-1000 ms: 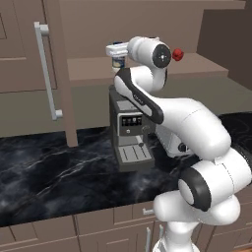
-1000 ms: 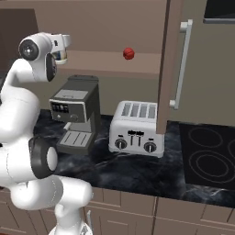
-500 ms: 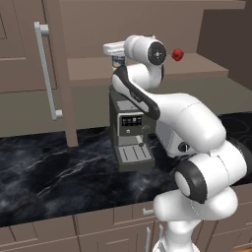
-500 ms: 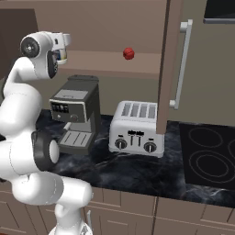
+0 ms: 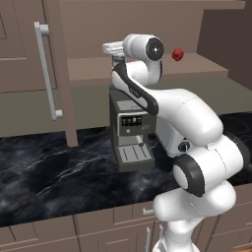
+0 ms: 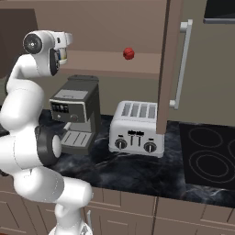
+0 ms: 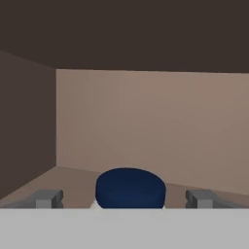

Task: The dining table condiment station is running low on mayonnaise. Refill the condiment station by opening the cabinet and taking the mayonnaise from the cabinet and placing it on the dining table.

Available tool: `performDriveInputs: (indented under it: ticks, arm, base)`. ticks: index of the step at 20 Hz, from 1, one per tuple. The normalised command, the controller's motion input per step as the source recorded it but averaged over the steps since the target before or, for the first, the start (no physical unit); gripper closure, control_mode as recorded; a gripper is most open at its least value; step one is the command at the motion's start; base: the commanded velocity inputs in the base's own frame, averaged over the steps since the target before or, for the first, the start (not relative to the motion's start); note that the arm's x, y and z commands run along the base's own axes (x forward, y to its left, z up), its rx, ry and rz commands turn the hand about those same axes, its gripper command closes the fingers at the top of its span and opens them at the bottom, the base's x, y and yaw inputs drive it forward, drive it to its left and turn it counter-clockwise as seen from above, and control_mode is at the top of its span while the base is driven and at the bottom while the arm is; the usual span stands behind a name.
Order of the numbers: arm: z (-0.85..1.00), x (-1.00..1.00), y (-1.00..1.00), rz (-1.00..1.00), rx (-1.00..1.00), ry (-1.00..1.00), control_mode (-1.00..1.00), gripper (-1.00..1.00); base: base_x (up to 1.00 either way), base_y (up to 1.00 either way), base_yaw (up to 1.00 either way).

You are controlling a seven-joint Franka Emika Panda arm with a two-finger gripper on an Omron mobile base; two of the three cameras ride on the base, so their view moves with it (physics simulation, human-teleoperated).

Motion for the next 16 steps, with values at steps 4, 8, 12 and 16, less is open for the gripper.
performDriveInputs:
  ticks: [4, 8, 12, 16]
  arm:
    - [-0.02, 0.16, 0.00, 0.00, 0.00, 0.06, -1.00, -1.00]
    - [-0.04, 0.13, 0.00, 0.00, 0.00, 0.06, -1.00, -1.00]
    - [-0.10, 0.11, 0.00, 0.00, 0.00, 0.06, -1.00, -1.00]
    - [-0.16, 0.06, 0.00, 0.00, 0.00, 0.06, -1.00, -1.00]
  base:
    - [0.00, 0.00, 0.00]
    - [0.00, 0.00, 0.00]
    - [0.00, 0.00, 0.00]
    - [0.00, 0.00, 0.00]
